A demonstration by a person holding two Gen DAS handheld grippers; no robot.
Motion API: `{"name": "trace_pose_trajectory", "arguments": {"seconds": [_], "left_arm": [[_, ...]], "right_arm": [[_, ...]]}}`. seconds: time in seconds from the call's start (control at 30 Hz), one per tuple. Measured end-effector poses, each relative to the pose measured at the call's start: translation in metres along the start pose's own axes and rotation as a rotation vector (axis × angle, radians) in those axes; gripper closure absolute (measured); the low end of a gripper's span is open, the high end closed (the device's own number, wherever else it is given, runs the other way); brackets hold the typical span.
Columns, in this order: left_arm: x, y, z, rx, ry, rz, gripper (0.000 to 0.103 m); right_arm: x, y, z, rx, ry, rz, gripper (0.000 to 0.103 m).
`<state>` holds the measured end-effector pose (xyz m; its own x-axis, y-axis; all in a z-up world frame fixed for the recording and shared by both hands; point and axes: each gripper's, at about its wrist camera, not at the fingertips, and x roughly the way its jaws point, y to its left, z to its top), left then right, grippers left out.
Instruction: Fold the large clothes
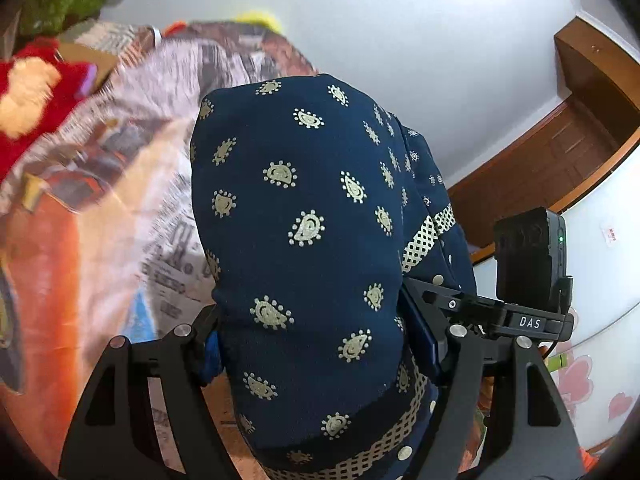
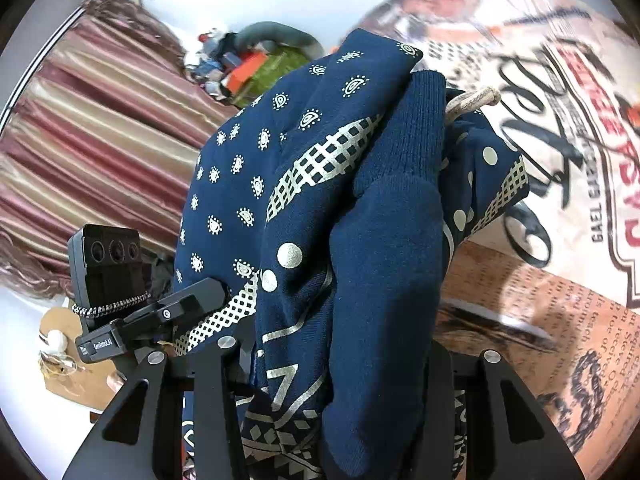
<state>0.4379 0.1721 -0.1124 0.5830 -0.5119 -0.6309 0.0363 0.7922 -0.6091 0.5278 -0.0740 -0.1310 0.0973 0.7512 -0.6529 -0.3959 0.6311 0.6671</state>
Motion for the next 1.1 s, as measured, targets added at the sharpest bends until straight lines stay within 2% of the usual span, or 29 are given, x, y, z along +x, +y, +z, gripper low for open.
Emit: {"name": "trace_pose_trajectory", "arguments": {"seconds": [0.23,0.37,0.53,0.73,0.97,1.1], "left_arm": [[-0.062,0.02,-0.012,-0.017,-0.04,0.024,0.03],[-0.08,0.043,-0.021,-0.04,-0.035,0.039,0.03],[-0.09,0.078,-0.044,-0.077,0.001,0.046,0.029],[-0.063,0.117,-0.07,-0.14,0.076,0.021,0.029],[-0.013,0.148,-0.087,-0.179,0.165,0.031,0.03],[0.0,0.157,-0.094,-0.149,0.173,0.037,0.028]], "right_arm": [[0.011,0.062,-0.009,-0.05,-0.024,0.003,0.061],[0.036,0.089,-0.015,-0.049,-0.019,0.001,0.061],[0.068,0.097,-0.035,-0.024,0.018,0.009,0.061],[0.109,0.089,-0.058,-0.009,0.08,-0.037,0.061],[0.153,0.046,-0.074,0.059,0.162,-0.101,0.061],[0.171,0.035,-0.072,0.024,0.191,-0.148,0.061]]}}
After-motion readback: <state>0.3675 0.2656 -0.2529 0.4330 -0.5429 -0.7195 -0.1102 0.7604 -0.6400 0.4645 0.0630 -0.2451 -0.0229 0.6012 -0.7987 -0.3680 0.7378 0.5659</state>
